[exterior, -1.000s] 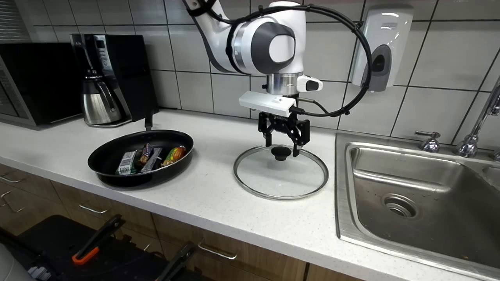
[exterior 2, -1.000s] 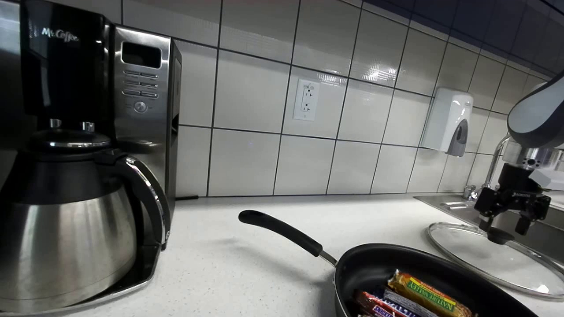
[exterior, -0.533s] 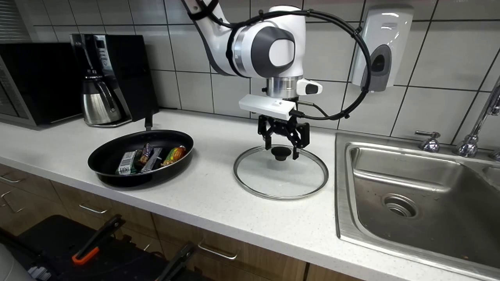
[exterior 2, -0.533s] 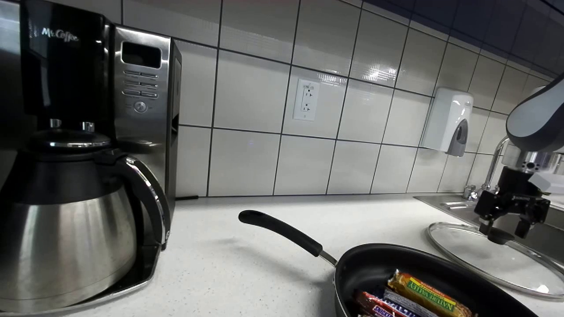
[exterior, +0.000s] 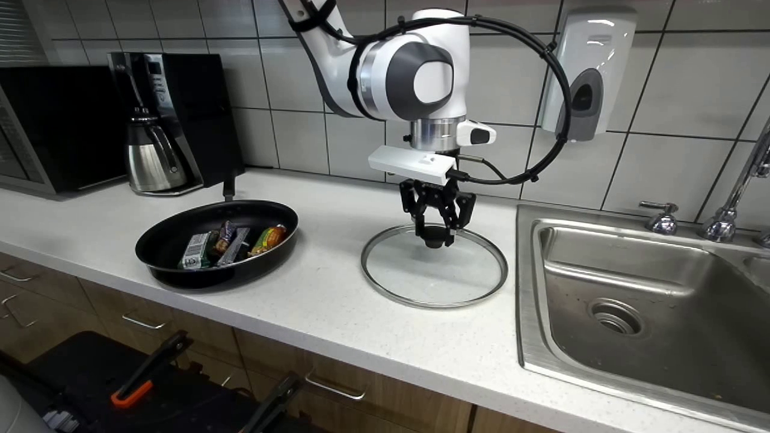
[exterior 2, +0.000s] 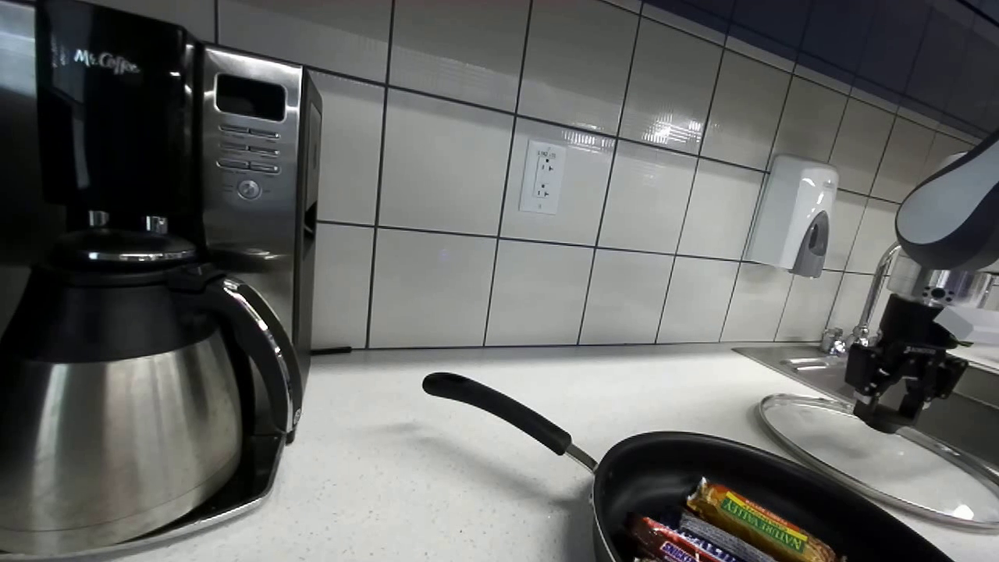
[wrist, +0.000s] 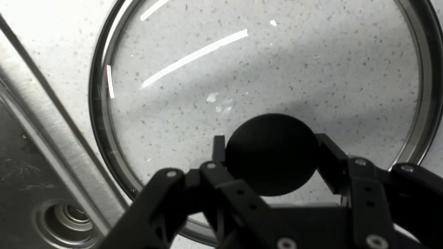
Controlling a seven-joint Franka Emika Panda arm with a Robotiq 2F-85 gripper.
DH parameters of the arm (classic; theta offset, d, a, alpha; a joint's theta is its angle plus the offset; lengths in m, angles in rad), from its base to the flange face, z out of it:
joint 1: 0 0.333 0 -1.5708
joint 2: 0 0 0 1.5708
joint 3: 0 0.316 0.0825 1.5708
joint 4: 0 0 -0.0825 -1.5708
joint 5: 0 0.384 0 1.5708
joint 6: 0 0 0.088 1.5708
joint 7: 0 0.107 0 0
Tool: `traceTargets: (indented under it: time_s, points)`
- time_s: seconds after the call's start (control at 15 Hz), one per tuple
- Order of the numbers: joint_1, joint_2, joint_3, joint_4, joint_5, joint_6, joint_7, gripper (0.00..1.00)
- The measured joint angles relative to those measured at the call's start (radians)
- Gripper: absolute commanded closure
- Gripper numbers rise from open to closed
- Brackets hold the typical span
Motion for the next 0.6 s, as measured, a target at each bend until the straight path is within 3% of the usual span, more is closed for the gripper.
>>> traceTargets:
  time_s: [0.6]
  points:
    - [0.002, -0.043, 0.016, -0.060, -0.004, 0.071, -0.063, 0.61]
